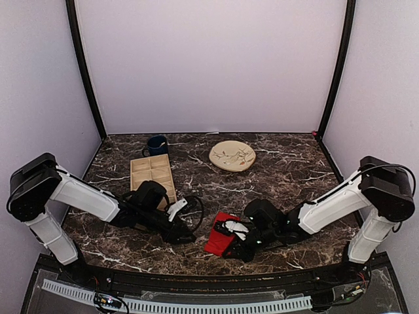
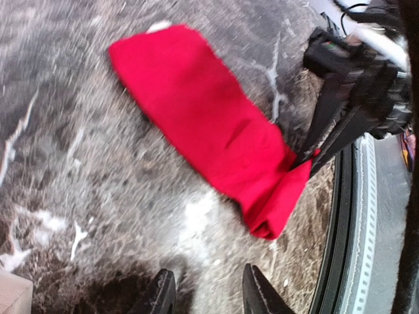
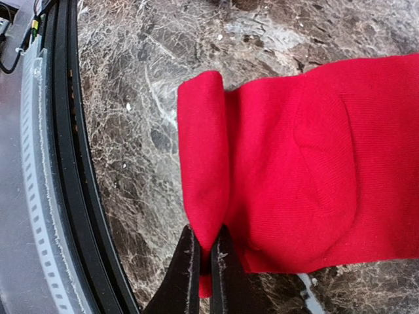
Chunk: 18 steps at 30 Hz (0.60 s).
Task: Roll the socks
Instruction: Roll the sock at the center of the board.
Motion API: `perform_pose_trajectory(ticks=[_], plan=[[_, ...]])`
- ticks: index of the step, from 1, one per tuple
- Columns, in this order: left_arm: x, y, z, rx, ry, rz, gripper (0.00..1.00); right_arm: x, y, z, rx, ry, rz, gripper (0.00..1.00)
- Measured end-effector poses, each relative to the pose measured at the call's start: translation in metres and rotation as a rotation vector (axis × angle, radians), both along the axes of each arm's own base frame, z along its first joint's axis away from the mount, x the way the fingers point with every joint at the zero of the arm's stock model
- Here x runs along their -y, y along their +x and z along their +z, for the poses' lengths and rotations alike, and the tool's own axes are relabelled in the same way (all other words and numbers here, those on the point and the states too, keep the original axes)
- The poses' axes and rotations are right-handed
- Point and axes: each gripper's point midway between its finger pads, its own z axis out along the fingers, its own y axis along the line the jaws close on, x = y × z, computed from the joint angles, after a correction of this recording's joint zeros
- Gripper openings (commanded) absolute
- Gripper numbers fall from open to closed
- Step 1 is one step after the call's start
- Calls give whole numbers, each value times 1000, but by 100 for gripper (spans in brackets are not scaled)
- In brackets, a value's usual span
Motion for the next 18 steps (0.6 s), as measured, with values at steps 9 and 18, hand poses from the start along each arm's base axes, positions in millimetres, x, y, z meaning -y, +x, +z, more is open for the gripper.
perform_pose_trajectory(ticks=[9, 18], plan=[[29, -28, 19, 211, -30, -146, 42, 1, -1, 1, -138, 20, 15, 0], [41, -34, 22, 323, -19, -221, 43, 2, -8, 0, -237, 32, 36, 0]])
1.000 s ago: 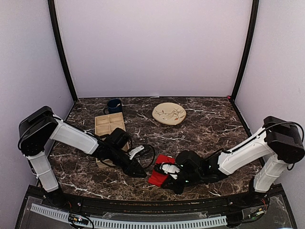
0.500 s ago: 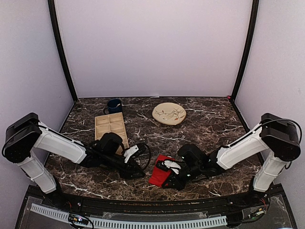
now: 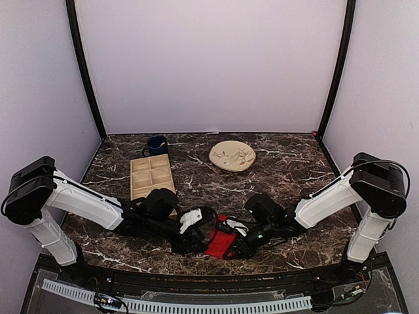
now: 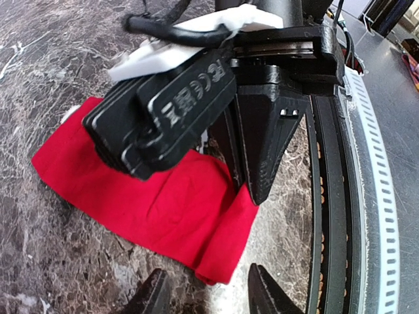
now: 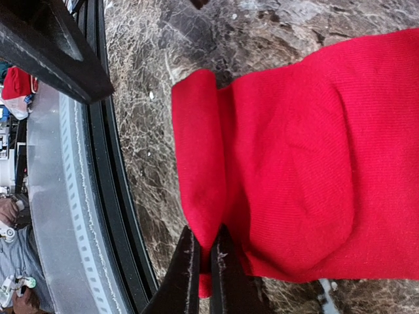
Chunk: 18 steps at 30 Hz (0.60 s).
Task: Roll the socks
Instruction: Roll the sock at the center of the board.
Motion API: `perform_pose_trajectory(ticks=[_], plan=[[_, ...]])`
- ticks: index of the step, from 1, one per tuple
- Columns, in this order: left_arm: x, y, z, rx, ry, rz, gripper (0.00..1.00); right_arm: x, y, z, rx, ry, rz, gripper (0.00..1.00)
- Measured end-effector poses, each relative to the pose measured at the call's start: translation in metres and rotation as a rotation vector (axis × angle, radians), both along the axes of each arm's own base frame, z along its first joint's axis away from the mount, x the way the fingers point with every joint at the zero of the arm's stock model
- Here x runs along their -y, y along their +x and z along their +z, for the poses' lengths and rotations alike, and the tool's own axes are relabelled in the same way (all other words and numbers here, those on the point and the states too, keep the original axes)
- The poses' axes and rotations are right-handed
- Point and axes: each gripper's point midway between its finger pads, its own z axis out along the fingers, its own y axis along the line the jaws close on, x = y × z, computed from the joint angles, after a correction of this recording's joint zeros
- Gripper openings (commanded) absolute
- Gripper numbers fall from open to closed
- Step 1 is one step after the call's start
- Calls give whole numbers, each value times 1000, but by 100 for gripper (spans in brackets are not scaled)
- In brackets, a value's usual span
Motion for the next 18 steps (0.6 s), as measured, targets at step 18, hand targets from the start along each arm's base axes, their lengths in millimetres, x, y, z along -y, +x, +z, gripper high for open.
perform_pose_trajectory(ticks=[18], plan=[[19, -23, -21, 111, 108, -154, 39, 1, -2, 0, -71, 11, 16, 0]])
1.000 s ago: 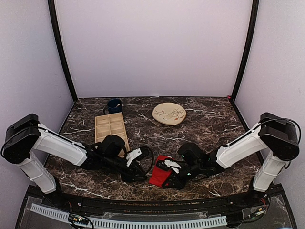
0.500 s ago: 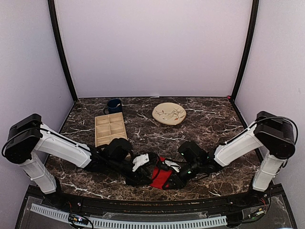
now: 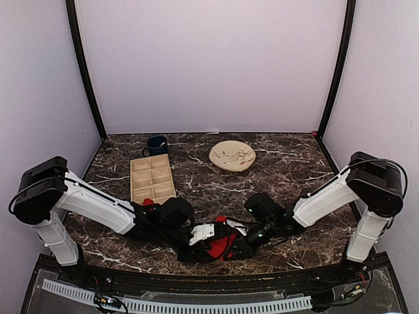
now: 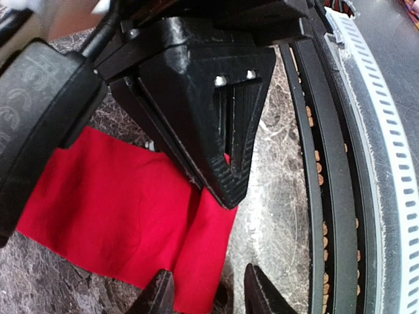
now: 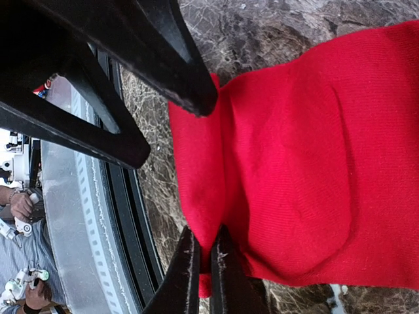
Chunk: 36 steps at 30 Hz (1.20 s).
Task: Roll the socks
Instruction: Roll the sock at the center of the board.
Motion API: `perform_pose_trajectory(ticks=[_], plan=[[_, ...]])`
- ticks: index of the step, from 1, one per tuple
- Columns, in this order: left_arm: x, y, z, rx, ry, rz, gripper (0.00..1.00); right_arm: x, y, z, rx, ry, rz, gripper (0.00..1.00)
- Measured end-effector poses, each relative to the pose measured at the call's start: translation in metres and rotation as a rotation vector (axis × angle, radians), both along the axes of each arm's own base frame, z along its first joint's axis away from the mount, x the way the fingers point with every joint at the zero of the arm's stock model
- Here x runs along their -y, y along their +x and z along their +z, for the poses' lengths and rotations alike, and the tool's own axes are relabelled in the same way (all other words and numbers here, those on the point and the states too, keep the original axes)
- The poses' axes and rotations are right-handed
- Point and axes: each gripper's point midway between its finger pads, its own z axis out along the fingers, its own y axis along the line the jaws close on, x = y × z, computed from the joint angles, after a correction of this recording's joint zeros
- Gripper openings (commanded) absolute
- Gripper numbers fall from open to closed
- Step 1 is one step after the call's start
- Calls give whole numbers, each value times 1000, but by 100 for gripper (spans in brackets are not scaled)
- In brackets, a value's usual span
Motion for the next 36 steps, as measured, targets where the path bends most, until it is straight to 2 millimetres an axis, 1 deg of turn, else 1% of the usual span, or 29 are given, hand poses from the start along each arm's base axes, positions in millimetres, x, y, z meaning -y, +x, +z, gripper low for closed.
perform_pose_trajectory(ticks=[8, 13, 20, 21, 24, 30, 33, 36], plan=[[1, -1, -9, 40, 39, -13, 39, 0, -1, 0, -10, 3, 5, 0], [2, 0, -11, 54, 52, -18, 31, 0, -2, 0, -13, 3, 7, 0], [1, 1, -13, 71, 64, -24, 25, 0, -3, 0, -26, 5, 14, 0], [1, 1, -14, 71, 65, -24, 23, 0, -4, 0, -27, 5, 15, 0], [3, 2, -14, 73, 67, -28, 14, 0, -4, 0, -31, 6, 16, 0], [6, 1, -14, 70, 71, -44, 5, 2, -4, 0, -45, 3, 13, 0], [6, 0, -14, 67, 72, -52, 4, 2, -3, 0, -51, 3, 11, 5], [7, 0, -14, 61, 77, -59, 3, 3, -3, 0, -58, 0, 6, 16]])
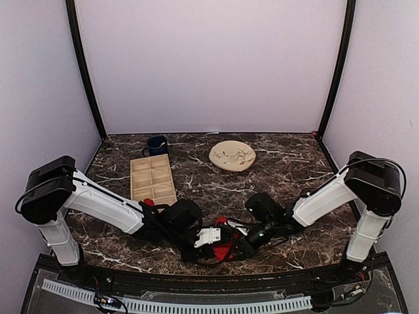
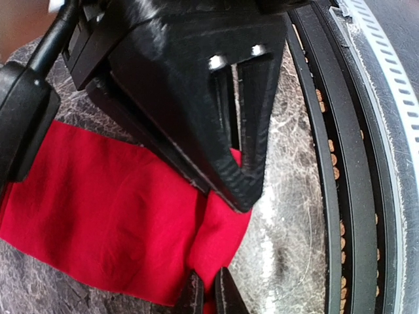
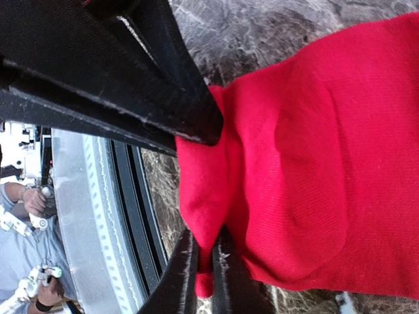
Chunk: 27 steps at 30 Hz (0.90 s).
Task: Roll the socks
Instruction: Roll the sock at the center of the board.
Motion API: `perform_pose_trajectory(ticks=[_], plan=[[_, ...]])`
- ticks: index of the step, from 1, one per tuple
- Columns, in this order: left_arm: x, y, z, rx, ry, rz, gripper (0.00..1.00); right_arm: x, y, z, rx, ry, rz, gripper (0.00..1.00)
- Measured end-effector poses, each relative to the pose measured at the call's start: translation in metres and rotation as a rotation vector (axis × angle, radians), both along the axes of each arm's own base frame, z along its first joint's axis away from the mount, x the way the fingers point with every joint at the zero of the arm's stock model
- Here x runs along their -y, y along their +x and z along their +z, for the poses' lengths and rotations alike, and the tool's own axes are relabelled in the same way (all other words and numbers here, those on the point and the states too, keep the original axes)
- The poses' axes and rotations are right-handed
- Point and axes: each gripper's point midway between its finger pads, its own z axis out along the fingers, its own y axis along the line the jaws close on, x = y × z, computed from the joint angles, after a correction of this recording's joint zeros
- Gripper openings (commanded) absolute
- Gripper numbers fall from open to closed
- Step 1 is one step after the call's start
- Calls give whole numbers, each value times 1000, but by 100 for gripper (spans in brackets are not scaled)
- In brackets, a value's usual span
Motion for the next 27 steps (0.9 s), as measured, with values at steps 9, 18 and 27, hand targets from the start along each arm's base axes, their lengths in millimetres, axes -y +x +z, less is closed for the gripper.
perform_pose_trajectory(ticks=[9, 18, 27], plan=[[7, -3, 0, -61, 9, -29, 2, 6, 0, 5, -37, 39, -30, 35], [6, -2, 0, -145, 4, -40, 2, 16, 6, 7, -39, 67, -100, 38], [2, 2, 0, -241, -7, -11, 2, 27, 24, 7, -18, 60, -193, 38]])
